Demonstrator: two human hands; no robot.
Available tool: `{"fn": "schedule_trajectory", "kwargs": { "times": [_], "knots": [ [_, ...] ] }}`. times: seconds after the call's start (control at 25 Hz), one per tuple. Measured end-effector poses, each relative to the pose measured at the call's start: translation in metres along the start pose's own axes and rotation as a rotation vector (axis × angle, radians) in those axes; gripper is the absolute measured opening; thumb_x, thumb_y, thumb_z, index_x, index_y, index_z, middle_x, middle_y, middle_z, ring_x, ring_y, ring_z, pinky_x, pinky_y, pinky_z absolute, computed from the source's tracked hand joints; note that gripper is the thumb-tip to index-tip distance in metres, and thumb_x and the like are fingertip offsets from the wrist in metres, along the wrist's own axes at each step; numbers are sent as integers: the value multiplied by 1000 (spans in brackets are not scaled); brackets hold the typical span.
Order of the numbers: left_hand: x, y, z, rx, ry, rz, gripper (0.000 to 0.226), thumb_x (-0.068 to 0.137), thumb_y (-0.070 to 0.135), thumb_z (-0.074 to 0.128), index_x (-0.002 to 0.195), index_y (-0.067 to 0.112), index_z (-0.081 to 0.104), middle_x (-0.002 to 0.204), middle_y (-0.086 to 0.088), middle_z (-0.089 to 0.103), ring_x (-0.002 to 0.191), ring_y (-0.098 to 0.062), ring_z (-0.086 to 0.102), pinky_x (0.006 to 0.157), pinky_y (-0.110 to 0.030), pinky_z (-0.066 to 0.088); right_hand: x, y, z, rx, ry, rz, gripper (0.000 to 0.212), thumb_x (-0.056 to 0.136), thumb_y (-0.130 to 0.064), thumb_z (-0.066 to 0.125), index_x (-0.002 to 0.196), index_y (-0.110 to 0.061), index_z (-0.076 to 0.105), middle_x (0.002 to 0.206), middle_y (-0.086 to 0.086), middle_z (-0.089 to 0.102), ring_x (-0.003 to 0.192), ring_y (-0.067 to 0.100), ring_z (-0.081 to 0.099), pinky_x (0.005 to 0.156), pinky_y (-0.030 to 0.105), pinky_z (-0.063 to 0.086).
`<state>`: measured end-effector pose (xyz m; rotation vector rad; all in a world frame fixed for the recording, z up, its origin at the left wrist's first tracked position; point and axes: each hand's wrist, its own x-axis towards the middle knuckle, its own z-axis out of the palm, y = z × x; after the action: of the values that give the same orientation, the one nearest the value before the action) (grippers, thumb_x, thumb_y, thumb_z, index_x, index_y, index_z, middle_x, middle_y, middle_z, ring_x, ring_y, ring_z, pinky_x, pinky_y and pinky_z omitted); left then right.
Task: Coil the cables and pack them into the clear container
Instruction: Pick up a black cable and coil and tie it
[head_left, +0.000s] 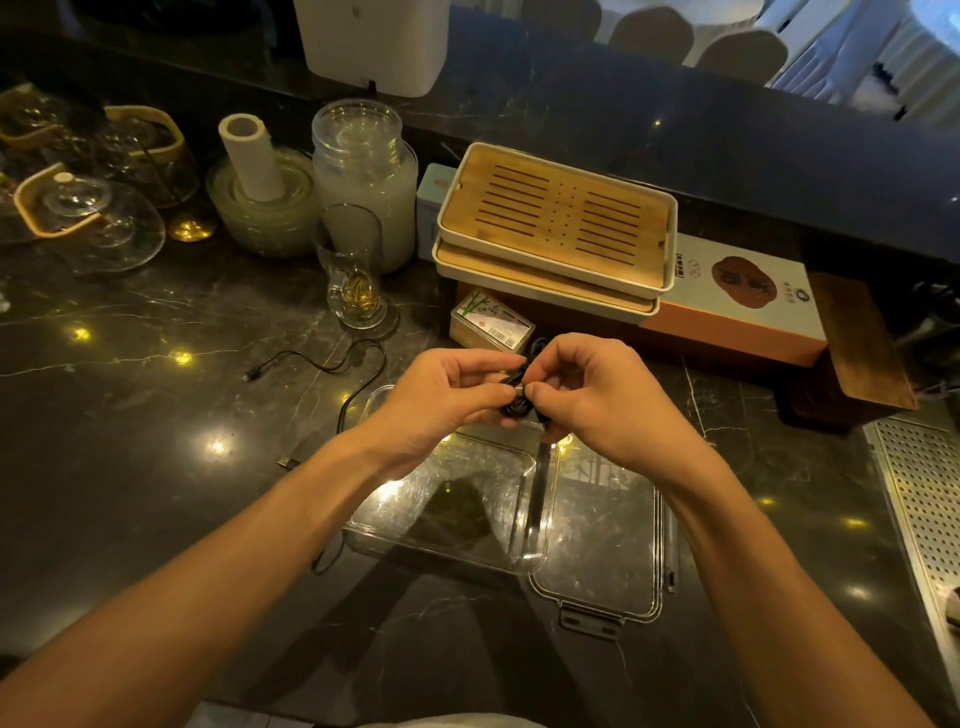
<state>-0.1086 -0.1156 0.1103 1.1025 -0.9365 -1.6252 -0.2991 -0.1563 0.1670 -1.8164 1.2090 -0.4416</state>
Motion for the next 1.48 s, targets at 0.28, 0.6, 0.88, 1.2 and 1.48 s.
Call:
{"fn": "schedule_trajectory", "kwargs": {
  "times": [0.28,0.6,0.88,1.2,1.48],
  "knots": [
    [-1,-3,11,194,68,107,42,88,-10,69,128,1,66,113,-16,76,97,-33,76,83,-31,62,-2,-4,11,-156,100,68,23,94,-12,70,98,-24,51,82,-1,63,74,25,69,72,53,61],
    [-1,-8,18,471,151,268,38,91,-3,67,124,16,71,115,3,75,104,-11,73,92,-38,60,-8,-15,25,-324,215,29,22,98,-14,67,109,-19,49,93,-1,63,82,18,65,70,33,54],
    [3,-9,14,368,274,233,34,90,4,73,123,11,67,101,-13,73,90,-31,74,84,-45,63,-11,-3,31,-377,241,-40,12,98,-18,69,109,-17,67,96,-1,69,88,18,67,77,39,58],
    [7,0,11,39,252,164,32,92,-2,68,124,1,66,96,-11,77,88,-19,75,82,-31,63,-6,17,40,-263,430,-281,22,99,-9,65,118,-13,76,101,3,62,87,7,56,75,15,48],
    [8,4,9,-121,241,90,31,92,-4,66,121,5,69,99,-9,74,85,-17,72,69,-22,62,0,18,41,387,323,-8,14,100,-8,66,112,-13,72,84,0,69,60,14,62,53,37,58]
  ]
}}
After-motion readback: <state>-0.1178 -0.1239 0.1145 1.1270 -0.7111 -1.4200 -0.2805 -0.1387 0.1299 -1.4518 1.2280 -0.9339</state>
